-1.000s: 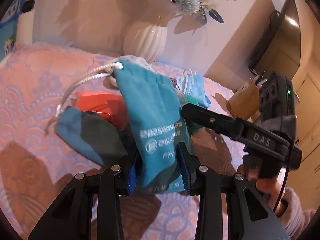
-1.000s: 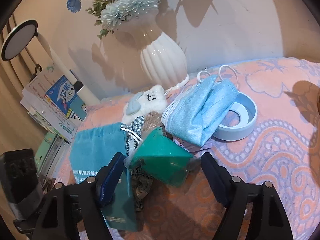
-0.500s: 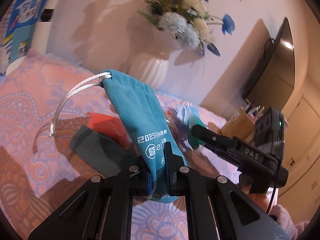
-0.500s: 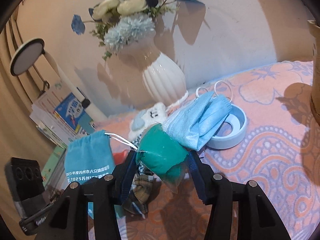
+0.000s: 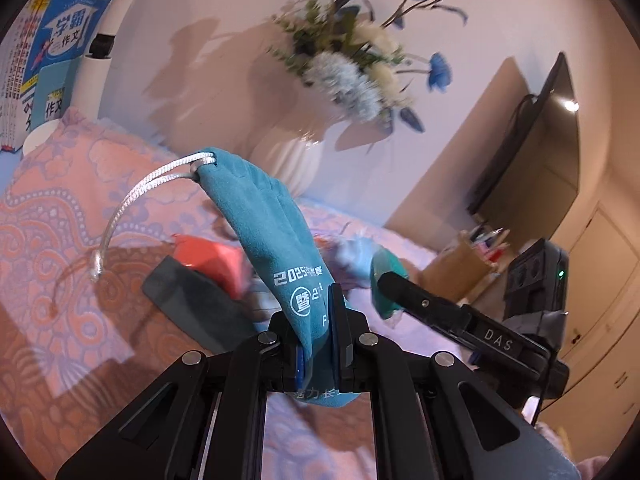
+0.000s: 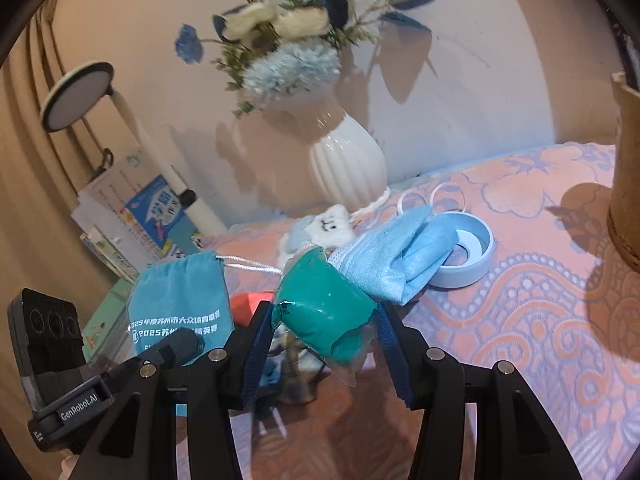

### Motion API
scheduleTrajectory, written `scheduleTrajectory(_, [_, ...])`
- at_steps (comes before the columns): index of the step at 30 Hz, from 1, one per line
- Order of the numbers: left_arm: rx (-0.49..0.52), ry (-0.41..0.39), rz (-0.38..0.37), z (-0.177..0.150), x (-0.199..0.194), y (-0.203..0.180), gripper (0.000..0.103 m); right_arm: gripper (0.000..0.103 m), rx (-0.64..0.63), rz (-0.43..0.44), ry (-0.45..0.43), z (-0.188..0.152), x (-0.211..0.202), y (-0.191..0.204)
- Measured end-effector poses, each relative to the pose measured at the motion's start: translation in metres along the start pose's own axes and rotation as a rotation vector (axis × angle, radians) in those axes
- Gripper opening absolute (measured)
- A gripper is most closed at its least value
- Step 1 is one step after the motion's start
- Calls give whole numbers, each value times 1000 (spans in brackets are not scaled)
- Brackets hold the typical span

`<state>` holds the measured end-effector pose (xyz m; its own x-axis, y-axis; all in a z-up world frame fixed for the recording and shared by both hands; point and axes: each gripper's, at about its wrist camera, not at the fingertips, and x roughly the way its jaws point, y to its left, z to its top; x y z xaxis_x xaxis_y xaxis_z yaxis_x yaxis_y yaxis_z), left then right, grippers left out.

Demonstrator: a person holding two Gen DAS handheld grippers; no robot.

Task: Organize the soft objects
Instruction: 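Carry the teal bag and green pouch over to the glass bowl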

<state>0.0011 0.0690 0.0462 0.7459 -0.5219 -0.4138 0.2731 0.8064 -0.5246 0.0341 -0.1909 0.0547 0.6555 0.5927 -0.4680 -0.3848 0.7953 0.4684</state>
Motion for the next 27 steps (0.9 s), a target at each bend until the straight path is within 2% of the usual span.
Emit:
scheduleTrajectory(2, [20, -2, -2, -1, -3, -8, 6, 51, 3, 3, -14, 2, -11, 2])
scheduleTrajectory(9, [61, 11, -76, -13, -8, -37, 6, 51, 3, -26, -42, 1, -47, 1])
scheduleTrajectory(15, [71, 72, -76, -24, 3, -53, 6, 51, 38, -92, 3, -12, -67, -14])
scheduleTrajectory(21, [90, 111, -48, -29, 10, -76, 6, 51, 65, -127, 27, -16, -99, -24])
scheduleTrajectory(27, [131, 159, 44, -34, 21, -108, 6, 51, 37, -160, 55, -15, -134, -28])
